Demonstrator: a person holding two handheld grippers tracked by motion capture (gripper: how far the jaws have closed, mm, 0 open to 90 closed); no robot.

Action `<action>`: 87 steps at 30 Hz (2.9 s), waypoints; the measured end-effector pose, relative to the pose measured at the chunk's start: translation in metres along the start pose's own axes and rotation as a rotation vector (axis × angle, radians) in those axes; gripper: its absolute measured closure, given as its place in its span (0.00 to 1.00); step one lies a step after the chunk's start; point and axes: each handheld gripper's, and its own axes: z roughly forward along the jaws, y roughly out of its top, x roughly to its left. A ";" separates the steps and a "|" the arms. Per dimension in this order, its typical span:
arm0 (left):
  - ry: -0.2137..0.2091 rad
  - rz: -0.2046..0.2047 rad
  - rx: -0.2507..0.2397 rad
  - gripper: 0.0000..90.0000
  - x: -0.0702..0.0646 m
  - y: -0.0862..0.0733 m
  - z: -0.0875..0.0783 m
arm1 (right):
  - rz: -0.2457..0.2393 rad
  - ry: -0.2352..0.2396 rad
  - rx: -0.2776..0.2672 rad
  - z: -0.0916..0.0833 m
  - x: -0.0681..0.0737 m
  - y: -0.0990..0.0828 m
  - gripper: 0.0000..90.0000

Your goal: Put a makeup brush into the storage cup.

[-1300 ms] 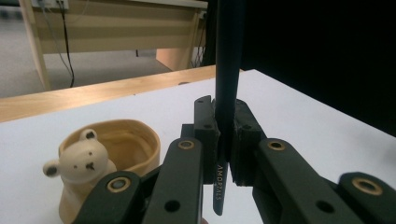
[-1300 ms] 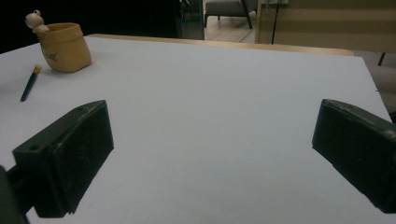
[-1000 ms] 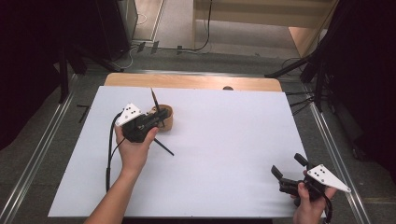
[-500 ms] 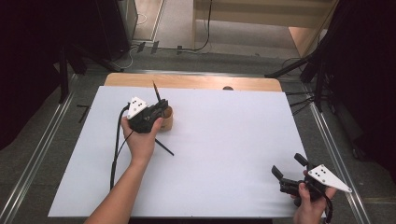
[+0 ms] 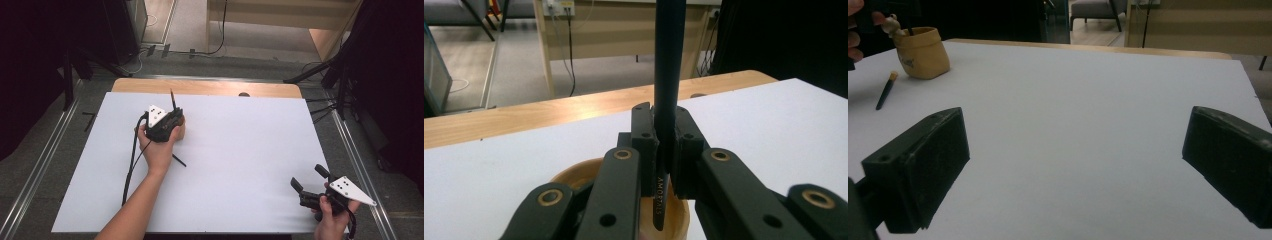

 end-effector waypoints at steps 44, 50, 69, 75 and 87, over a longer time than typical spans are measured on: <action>-0.100 -0.024 0.021 0.49 -0.004 0.000 -0.054 | -0.004 0.006 0.003 0.000 0.001 0.000 0.00; -0.115 0.001 0.019 0.44 -0.004 -0.002 -0.071 | -0.010 0.008 -0.001 0.000 0.002 0.000 0.00; -0.117 -0.046 0.066 0.00 0.018 -0.023 -0.115 | -0.015 0.007 0.003 0.001 0.004 0.000 0.00; -0.128 -0.039 0.066 0.00 0.023 -0.033 -0.129 | -0.017 0.009 0.001 0.002 0.005 0.000 0.00; -0.123 -0.028 0.057 0.00 0.038 -0.052 -0.162 | -0.042 0.019 0.011 0.004 0.008 0.000 0.00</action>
